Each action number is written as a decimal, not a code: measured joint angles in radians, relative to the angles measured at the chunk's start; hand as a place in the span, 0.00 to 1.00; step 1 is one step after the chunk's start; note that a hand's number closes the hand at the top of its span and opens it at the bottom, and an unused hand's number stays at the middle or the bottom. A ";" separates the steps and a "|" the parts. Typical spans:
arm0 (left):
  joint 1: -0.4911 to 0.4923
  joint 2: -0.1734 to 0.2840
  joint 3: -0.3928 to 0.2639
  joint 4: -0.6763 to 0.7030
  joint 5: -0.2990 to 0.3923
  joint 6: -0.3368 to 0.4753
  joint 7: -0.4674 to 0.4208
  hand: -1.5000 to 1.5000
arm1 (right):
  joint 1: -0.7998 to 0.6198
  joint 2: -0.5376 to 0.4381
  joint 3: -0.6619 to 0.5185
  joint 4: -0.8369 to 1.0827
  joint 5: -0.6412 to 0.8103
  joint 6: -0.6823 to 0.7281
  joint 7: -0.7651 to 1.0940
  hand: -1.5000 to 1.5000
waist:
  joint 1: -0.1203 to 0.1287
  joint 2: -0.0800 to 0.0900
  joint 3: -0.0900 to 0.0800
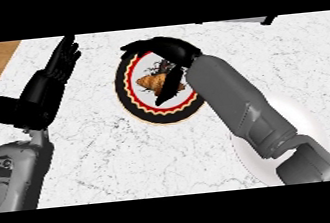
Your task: Pick the croissant from the plate and place it in the plate
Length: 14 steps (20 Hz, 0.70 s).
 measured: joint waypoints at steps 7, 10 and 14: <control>-0.007 -0.006 0.010 0.010 -0.010 0.013 -0.003 0.50 | -0.022 0.000 -0.076 0.021 -0.195 0.057 0.014 0.00 | -0.022 0.000 0.000; 0.009 0.007 0.025 -0.005 -0.004 0.009 -0.003 0.50 | -0.055 -0.001 -0.124 0.058 -0.244 0.070 0.033 0.00 | -0.037 0.000 0.000; 0.021 0.008 0.033 -0.015 -0.009 0.016 0.001 0.50 | -0.083 -0.048 -0.180 0.100 -0.286 0.115 0.034 0.00 | -0.053 0.003 0.001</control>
